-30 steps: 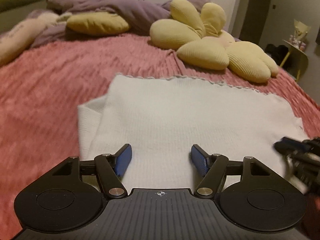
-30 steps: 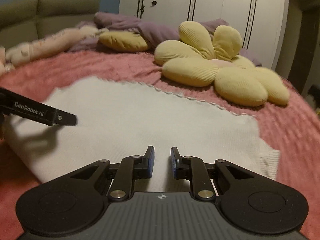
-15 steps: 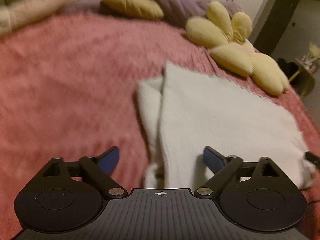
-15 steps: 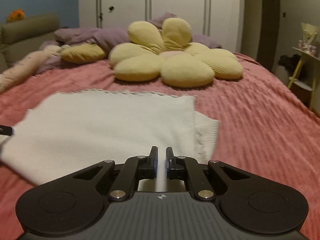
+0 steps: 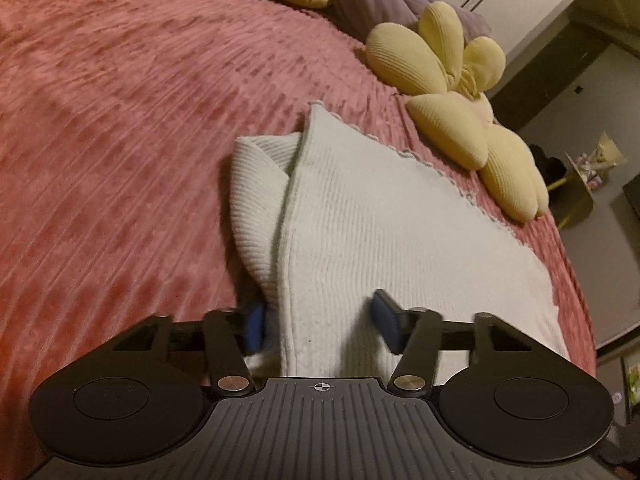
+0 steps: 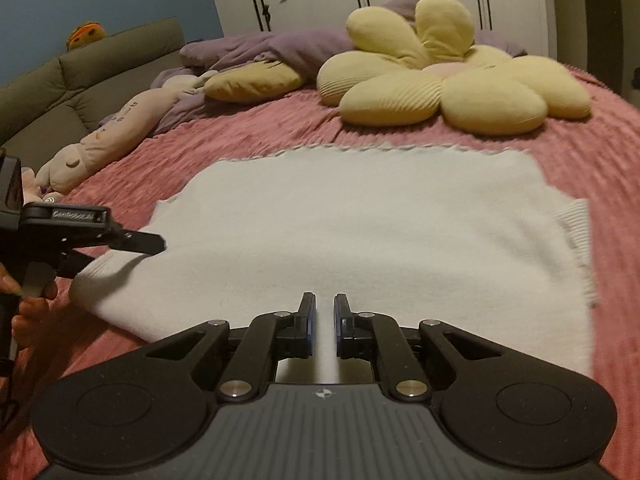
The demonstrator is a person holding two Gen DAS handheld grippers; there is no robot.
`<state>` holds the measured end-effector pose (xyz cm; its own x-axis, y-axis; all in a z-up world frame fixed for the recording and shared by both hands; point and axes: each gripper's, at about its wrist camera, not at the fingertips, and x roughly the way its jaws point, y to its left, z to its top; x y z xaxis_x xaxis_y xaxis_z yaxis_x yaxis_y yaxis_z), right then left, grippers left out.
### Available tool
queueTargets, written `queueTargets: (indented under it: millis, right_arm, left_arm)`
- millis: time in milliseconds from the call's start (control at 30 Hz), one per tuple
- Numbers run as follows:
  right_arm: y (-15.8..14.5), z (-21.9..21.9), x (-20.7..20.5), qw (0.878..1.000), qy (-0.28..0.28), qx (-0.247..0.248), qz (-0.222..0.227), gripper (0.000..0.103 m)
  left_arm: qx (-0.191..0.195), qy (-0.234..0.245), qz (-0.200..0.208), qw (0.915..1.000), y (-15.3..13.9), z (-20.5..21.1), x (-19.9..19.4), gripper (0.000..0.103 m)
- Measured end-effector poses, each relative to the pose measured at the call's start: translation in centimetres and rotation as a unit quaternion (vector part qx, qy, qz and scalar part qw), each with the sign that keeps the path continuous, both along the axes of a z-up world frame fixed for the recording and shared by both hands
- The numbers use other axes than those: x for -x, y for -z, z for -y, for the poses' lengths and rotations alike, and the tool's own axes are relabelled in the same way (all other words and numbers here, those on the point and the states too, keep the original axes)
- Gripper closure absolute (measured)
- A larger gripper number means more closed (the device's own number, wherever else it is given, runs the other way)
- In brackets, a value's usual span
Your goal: Fold small clothes
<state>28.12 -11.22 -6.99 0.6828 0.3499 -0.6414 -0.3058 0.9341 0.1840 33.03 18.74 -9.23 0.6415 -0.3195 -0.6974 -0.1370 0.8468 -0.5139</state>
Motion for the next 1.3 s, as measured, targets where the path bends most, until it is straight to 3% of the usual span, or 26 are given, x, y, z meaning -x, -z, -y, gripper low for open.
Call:
queueTargets:
  millis: [100, 200, 300, 367, 433, 500, 633, 800, 967, 1067, 1167, 1233, 1300]
  right_arm:
    - [0.6, -0.5, -0.1, 1.000, 0.005, 0.016, 0.001, 0.095]
    - [0.3, -0.9, 0.4, 0.999, 0.006, 0.031, 0.009, 0.095]
    - [-0.5, -1.1, 1.5, 0.998, 0.020, 0.048, 0.041, 0.095]
    - [-0.3, -1.3, 1.9, 0.996, 0.025, 0.062, 0.056, 0.093]
    - [0.6, -1.5, 1.2, 0.997, 0.023, 0.075, 0.026, 0.093]
    - [0.8, -1.6, 1.3, 0.996, 0.015, 0.083, 0.030, 0.093]
    - [-0.3, -0.3, 1.9, 0.999, 0.022, 0.038, 0.032, 0.088]
    - [-1.1, 1.7, 3.6, 0.997, 0.043, 0.031, 0.061, 0.085]
    - [-1.3, 4.4, 3.9, 0.995, 0.076, 0.016, 0.064, 0.085]
    - [-1.4, 5.9, 4.0, 0.993, 0.097, 0.005, 0.064, 0.085]
    - [-1.4, 7.1, 4.3, 0.993, 0.105, 0.000, 0.061, 0.085]
    - [-1.2, 7.5, 4.4, 0.993, 0.103, 0.005, 0.056, 0.085]
    - [-0.9, 7.9, 4.4, 0.994, 0.097, 0.010, 0.045, 0.085]
  left_arm:
    - [0.004, 0.005, 0.003, 1.0000, 0.0, -0.1, 0.1, 0.053]
    - [-0.001, 0.011, 0.002, 0.9999, 0.3, 0.1, 0.1, 0.042]
    - [0.006, 0.010, 0.001, 0.9999, 0.6, 0.1, -0.1, 0.041]
    - [0.006, 0.008, 0.000, 1.0000, 0.6, 0.1, -0.3, 0.049]
    - [0.013, 0.006, -0.001, 0.9999, 0.5, 0.0, -0.5, 0.065]
    - [0.022, -0.005, -0.002, 0.9998, 0.2, -0.3, -0.6, 0.076]
    - [0.015, -0.002, 0.007, 0.9999, -1.5, -0.1, -0.5, 0.080]
    - [0.004, 0.014, 0.038, 0.9992, -5.9, 2.3, -0.5, 0.081]
    - [-0.012, 0.080, 0.082, 0.9933, -10.4, 9.3, -1.2, 0.081]
    - [-0.038, 0.130, 0.093, 0.9864, -10.4, 14.8, -1.9, 0.081]
    - [-0.050, 0.160, 0.071, 0.9833, -7.8, 19.3, -2.3, 0.075]
    - [-0.059, 0.170, 0.050, 0.9824, -5.6, 21.3, -2.6, 0.054]
    - [-0.066, 0.184, 0.038, 0.9799, -4.0, 22.2, -2.4, 0.051]
